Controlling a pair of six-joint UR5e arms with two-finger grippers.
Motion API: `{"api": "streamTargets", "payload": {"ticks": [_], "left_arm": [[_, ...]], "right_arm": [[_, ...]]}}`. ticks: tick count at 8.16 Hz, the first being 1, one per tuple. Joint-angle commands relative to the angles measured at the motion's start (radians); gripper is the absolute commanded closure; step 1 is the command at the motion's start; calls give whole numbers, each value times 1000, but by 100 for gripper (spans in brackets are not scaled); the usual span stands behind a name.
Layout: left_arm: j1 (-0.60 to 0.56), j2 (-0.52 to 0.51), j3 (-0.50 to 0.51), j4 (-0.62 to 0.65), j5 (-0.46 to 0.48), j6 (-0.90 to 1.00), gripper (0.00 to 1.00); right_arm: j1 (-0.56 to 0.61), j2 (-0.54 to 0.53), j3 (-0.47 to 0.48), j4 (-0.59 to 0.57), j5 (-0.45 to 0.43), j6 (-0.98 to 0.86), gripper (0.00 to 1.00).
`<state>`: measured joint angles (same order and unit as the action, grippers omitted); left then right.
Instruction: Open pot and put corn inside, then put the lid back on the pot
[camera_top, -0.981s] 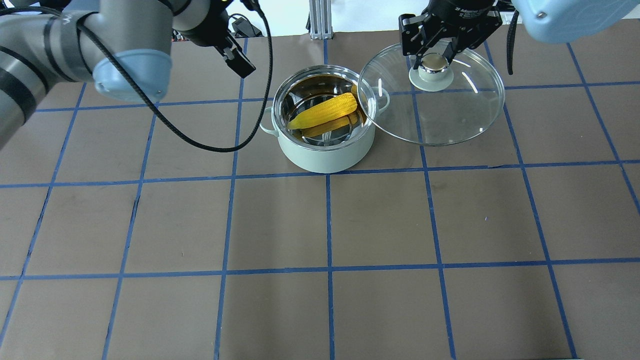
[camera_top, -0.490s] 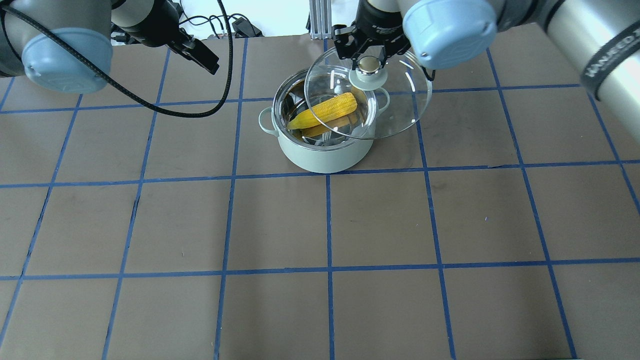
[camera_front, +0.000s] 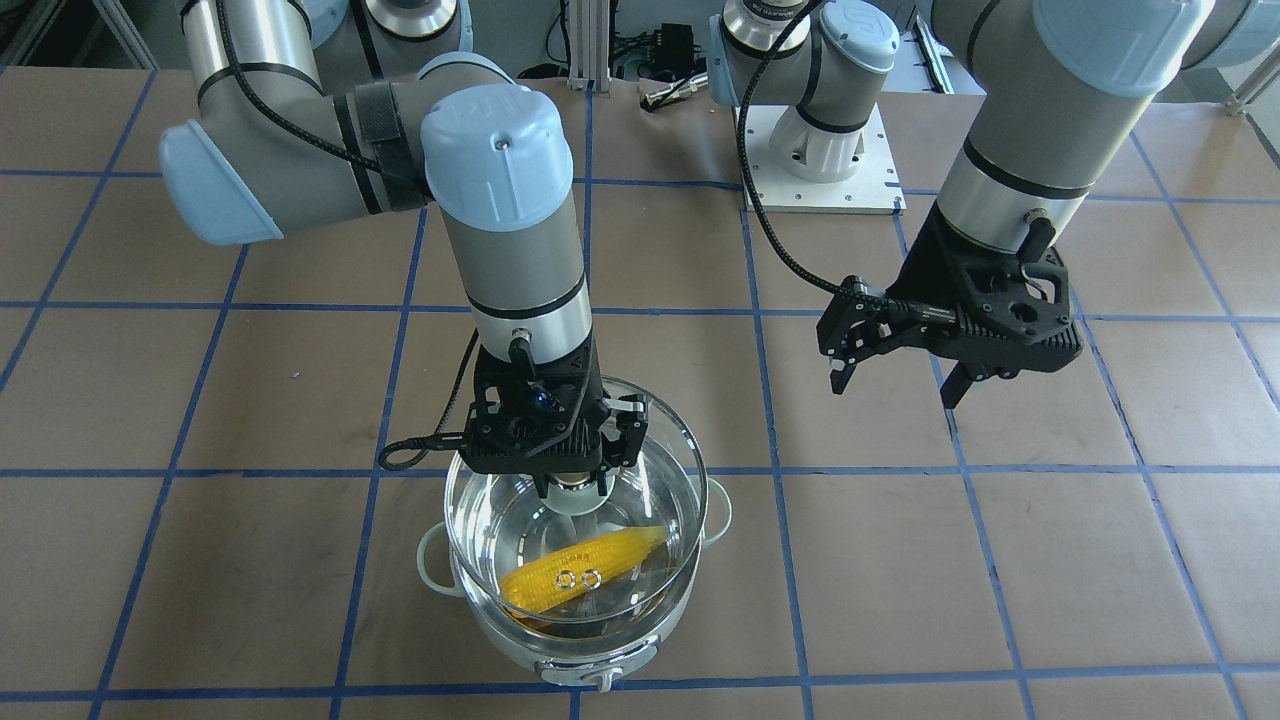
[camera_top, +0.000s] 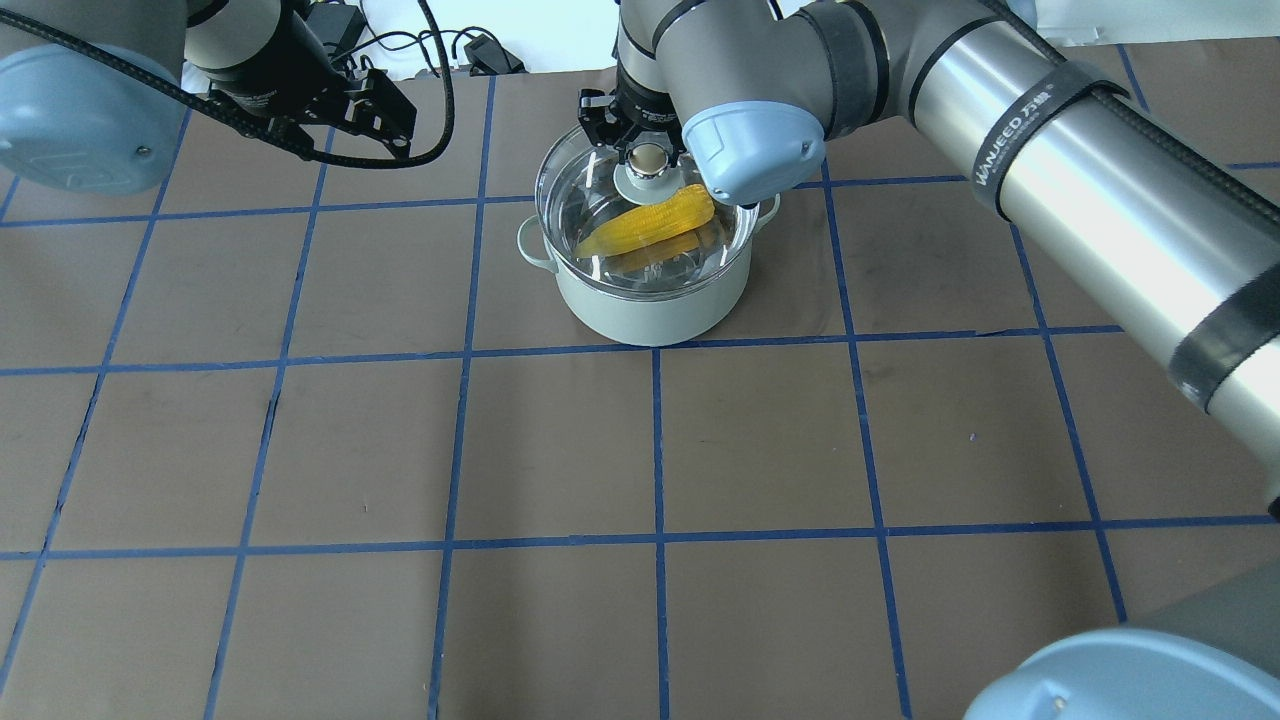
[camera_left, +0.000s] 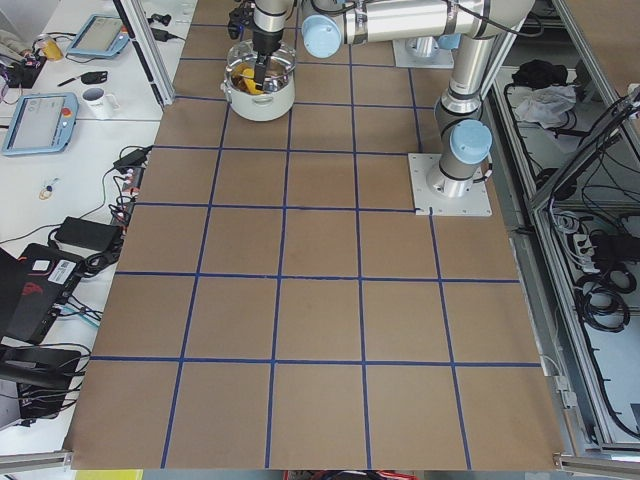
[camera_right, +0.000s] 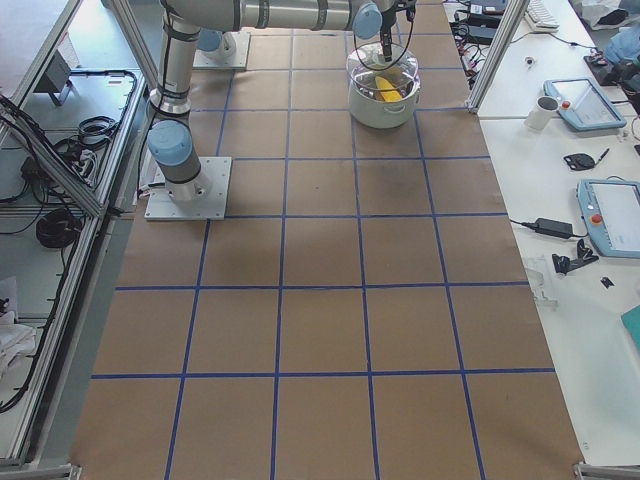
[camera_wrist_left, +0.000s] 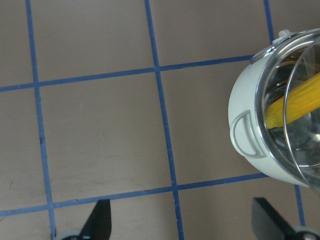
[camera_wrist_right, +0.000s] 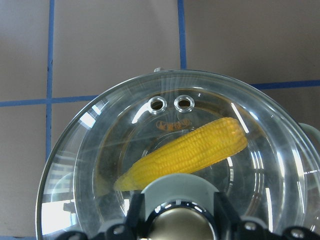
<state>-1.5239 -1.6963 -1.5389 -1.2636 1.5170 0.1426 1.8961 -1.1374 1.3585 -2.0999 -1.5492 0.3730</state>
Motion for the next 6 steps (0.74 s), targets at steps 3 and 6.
{"api": "streamTargets", "payload": {"ticks": [3, 6], "left_arm": [[-2, 64, -72, -71, 126, -90, 0], [-9, 70, -73, -98, 126, -90, 0]], "right_arm": [[6, 53, -9, -37, 1, 4, 74], [3, 64, -10, -37, -2, -28, 74]]}}
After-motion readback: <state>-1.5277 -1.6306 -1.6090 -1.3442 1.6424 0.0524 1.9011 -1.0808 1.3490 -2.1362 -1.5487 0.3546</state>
